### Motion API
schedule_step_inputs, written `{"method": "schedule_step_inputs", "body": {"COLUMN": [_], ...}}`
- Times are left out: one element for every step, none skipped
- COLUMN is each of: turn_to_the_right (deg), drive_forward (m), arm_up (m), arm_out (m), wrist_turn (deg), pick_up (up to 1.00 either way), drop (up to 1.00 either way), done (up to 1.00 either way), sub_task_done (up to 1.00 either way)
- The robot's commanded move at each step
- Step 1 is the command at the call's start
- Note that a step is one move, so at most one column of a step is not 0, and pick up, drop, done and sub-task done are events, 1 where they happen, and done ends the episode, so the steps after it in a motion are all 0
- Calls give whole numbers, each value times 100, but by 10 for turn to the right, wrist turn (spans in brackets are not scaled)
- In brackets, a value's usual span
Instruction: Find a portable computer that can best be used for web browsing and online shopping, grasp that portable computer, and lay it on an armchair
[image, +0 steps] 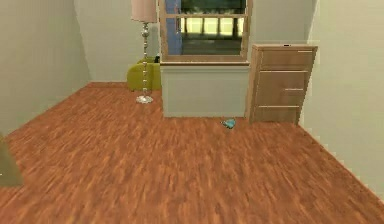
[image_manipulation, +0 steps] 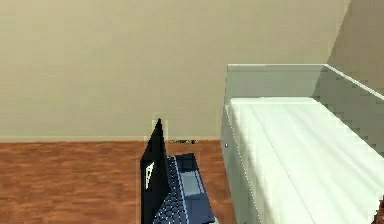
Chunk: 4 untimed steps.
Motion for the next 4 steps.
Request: {"method": "schedule_step_inputs", "body": {"turn_to_the_right": [-270,0,0,0], "drive_forward": [0,100,100,100], "arm_up": [0,0,0,0], "arm_out": [0,0,0,0], "wrist_turn": [0,0,0,0], "pick_up": [0,0,0,0], "drop": [0,0,0,0], "done": [0,0,0,0], "sub_task_done": [0,0,0,0]}}
